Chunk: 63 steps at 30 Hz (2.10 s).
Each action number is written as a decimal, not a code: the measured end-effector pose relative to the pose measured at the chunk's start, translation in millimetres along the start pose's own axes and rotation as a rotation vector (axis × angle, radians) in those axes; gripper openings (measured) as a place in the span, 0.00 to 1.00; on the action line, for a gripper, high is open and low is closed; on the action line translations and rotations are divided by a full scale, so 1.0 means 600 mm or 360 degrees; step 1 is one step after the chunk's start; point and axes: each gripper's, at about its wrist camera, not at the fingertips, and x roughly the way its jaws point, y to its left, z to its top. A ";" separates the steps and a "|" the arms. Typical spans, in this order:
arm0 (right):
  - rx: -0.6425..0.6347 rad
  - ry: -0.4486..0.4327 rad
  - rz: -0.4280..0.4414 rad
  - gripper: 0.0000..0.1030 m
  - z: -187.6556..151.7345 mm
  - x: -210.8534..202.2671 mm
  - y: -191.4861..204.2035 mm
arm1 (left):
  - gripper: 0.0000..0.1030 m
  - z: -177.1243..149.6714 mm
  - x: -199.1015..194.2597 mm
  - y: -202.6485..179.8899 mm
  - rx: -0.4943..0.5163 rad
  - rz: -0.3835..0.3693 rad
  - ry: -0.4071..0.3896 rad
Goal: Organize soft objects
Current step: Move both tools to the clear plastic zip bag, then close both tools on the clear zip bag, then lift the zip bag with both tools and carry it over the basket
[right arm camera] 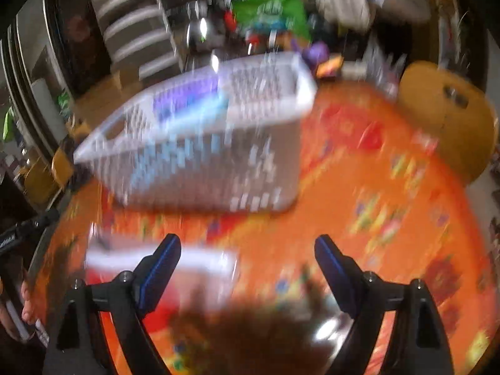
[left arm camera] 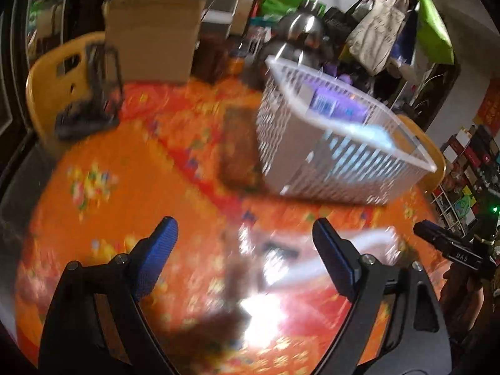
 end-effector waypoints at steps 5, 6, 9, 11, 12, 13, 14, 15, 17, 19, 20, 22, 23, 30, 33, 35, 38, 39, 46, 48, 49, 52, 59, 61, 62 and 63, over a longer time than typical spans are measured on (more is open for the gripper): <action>-0.0085 0.0106 0.0019 0.85 -0.019 0.048 0.024 | 0.84 -0.044 0.051 0.016 0.0029 -0.0008 0.0153; -0.0106 0.0125 0.0036 0.85 -0.019 0.055 0.029 | 0.84 -0.049 0.062 0.012 0.0048 -0.0014 0.0184; -0.0179 0.0143 0.0010 0.84 -0.024 0.066 0.046 | 0.84 -0.058 0.082 -0.003 0.0092 0.0001 0.0215; -0.0242 0.0150 -0.0008 0.81 -0.030 0.068 0.059 | 0.84 -0.064 0.088 -0.013 0.0131 0.0027 0.0200; -0.0266 0.0152 -0.0015 0.78 -0.031 0.069 0.065 | 0.84 -0.066 0.091 -0.022 0.0162 0.0031 0.0203; -0.0297 0.0148 -0.0037 0.69 -0.033 0.072 0.072 | 0.82 -0.066 0.096 -0.028 0.0182 0.0025 0.0205; -0.0333 0.0143 -0.0069 0.64 -0.036 0.075 0.081 | 0.79 -0.066 0.097 -0.036 0.0203 0.0022 0.0206; -0.0381 0.0136 -0.0094 0.62 -0.038 0.078 0.089 | 0.77 -0.070 0.100 -0.047 0.0249 0.0040 0.0200; -0.0401 0.0125 -0.0089 0.53 -0.039 0.078 0.094 | 0.61 -0.071 0.100 -0.061 0.0298 0.0060 0.0196; -0.0413 0.0122 -0.0092 0.50 -0.040 0.076 0.096 | 0.52 -0.071 0.099 -0.070 0.0309 0.0016 0.0193; -0.0418 0.0122 -0.0092 0.47 -0.042 0.076 0.096 | 0.45 -0.072 0.099 -0.073 0.0318 0.0013 0.0192; -0.0418 0.0116 -0.0093 0.39 -0.043 0.072 0.092 | 0.29 -0.077 0.097 -0.083 0.0349 -0.0005 0.0186; -0.0415 0.0113 -0.0089 0.34 -0.044 0.070 0.091 | 0.26 -0.078 0.096 -0.086 0.0350 -0.0028 0.0185; -0.0410 0.0091 0.0010 0.15 -0.049 0.054 0.087 | 0.16 -0.077 0.077 -0.079 0.0296 -0.0142 0.0121; -0.0451 0.0022 -0.0009 0.13 -0.054 0.039 0.099 | 0.16 -0.077 0.065 -0.076 0.0284 -0.0168 0.0087; -0.0462 -0.0024 -0.0015 0.13 -0.057 0.029 0.103 | 0.16 -0.078 0.059 -0.072 0.0279 -0.0177 0.0065; -0.0454 -0.0080 -0.0008 0.12 -0.058 0.016 0.106 | 0.15 -0.079 0.043 -0.072 0.0288 -0.0210 0.0006; -0.0451 -0.0092 -0.0010 0.12 -0.057 0.014 0.105 | 0.15 -0.080 0.037 -0.073 0.0294 -0.0215 -0.0016; -0.0415 -0.0137 0.0021 0.12 -0.054 0.003 0.100 | 0.13 -0.082 0.016 -0.080 0.0330 -0.0243 -0.0087; -0.0408 -0.0171 0.0040 0.12 -0.056 -0.003 0.096 | 0.12 -0.084 0.009 -0.083 0.0338 -0.0244 -0.0108; -0.0410 -0.0189 0.0039 0.12 -0.057 -0.007 0.097 | 0.12 -0.085 0.004 -0.083 0.0337 -0.0251 -0.0120; -0.0419 -0.0210 0.0053 0.12 -0.061 -0.020 0.098 | 0.12 -0.086 -0.005 -0.079 0.0326 -0.0265 -0.0135; -0.0446 -0.0304 0.0083 0.12 -0.037 -0.090 0.107 | 0.12 -0.057 -0.080 -0.101 0.0336 -0.0314 -0.0233; -0.0424 -0.0331 0.0122 0.12 -0.011 -0.118 0.101 | 0.12 -0.029 -0.108 -0.115 0.0355 -0.0336 -0.0273; -0.0420 -0.0339 0.0130 0.12 0.004 -0.127 0.100 | 0.12 -0.017 -0.113 -0.120 0.0354 -0.0338 -0.0276; -0.0424 -0.0346 0.0124 0.12 0.023 -0.137 0.101 | 0.12 0.001 -0.119 -0.126 0.0349 -0.0349 -0.0276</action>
